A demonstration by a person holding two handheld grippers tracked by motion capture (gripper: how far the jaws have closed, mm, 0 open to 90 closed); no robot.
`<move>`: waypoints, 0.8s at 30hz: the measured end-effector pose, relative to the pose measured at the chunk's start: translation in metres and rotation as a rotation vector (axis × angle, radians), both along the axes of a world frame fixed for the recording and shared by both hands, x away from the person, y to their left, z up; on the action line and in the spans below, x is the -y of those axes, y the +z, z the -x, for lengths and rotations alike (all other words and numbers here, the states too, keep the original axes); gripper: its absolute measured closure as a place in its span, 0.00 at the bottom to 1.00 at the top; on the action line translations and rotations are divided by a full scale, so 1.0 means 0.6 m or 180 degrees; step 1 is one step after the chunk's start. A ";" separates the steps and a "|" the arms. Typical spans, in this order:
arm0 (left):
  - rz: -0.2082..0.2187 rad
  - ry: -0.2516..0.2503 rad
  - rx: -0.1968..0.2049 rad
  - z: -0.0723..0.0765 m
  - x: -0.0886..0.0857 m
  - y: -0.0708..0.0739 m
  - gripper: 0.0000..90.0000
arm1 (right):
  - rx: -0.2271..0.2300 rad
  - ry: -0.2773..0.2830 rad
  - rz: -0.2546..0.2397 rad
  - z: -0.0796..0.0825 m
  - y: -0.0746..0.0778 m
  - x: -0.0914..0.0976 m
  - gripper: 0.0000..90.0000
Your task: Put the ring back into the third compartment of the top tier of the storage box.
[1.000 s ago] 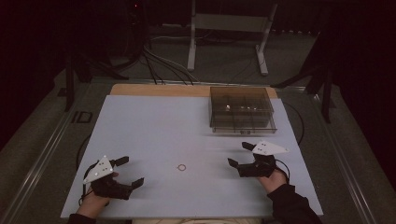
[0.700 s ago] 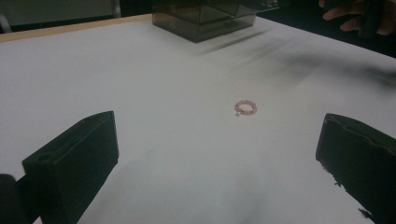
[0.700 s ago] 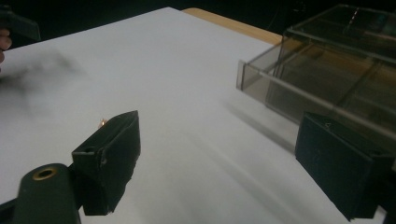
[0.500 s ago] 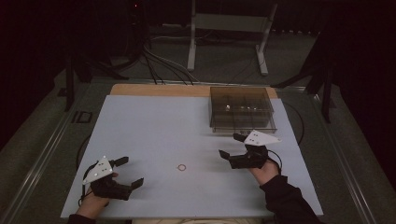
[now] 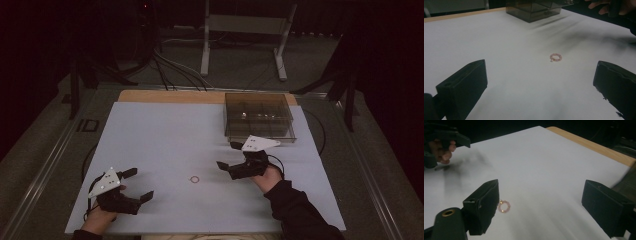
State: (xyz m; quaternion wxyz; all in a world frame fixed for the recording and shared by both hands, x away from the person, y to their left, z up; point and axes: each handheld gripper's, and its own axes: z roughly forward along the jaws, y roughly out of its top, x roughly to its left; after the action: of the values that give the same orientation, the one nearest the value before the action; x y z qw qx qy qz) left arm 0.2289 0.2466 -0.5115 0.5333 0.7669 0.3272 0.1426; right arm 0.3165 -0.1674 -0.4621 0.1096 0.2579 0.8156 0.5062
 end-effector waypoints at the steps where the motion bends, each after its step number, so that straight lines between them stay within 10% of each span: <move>1: -0.0002 -0.0002 -0.0002 0.000 0.000 0.000 0.00 | -0.0014 0.0026 -0.0005 -0.001 -0.001 -0.005 0.16; 19: -0.0003 -0.0026 0.0006 -0.001 0.001 0.000 0.00 | 0.0020 0.0374 0.0364 -0.012 -0.045 -0.090 0.18; 24: -0.0006 -0.0030 0.0003 -0.002 0.002 0.000 0.00 | -0.0199 0.0403 0.0440 -0.018 -0.059 -0.096 0.26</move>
State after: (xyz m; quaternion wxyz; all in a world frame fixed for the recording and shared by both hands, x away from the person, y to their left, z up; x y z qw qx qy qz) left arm 0.2299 0.2453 -0.5115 0.5334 0.7689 0.3232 0.1408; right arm 0.3274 -0.1097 -0.4973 0.0694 0.2133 0.8663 0.4463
